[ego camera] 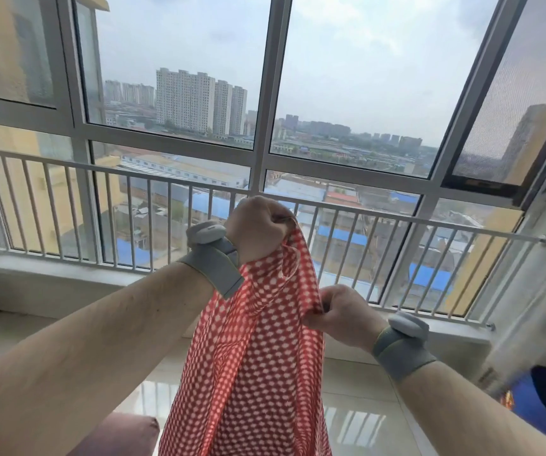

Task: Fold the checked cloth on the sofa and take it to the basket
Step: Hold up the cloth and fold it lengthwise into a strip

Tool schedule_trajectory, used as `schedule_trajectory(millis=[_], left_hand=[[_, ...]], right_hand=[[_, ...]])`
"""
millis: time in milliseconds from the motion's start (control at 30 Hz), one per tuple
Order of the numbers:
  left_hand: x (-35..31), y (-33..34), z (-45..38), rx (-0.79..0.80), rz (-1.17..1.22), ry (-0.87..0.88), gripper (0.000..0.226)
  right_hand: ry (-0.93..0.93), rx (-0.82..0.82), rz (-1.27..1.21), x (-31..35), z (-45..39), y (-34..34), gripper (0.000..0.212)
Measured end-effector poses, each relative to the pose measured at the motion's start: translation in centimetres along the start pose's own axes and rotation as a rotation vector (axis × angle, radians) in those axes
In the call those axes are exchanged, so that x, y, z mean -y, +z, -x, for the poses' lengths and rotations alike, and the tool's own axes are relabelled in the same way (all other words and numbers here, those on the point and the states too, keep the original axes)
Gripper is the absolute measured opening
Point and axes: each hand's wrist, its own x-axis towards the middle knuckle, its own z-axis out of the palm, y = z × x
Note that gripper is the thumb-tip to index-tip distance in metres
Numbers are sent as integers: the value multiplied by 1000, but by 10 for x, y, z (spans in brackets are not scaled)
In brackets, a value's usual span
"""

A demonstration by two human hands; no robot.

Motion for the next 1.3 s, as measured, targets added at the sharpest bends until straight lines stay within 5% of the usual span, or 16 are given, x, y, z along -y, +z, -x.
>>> schedule_trajectory(millis=[267, 467, 800, 1100, 1300], left_hand=[[9, -11, -2, -49, 39, -36, 21], [20, -16, -8, -43, 39, -11, 20], [59, -19, -12, 22, -131, 24, 18], [60, -18, -9, 118, -260, 14, 25], [65, -28, -15, 94, -261, -32, 25]], right_hand=[[4, -210, 140, -30, 2, 10, 28], [17, -303, 251, -51, 3, 13, 18], [-32, -293, 465, -62, -3, -21, 23], [140, -311, 179, -52, -12, -51, 29], [-82, -370, 338, -44, -2, -54, 25]])
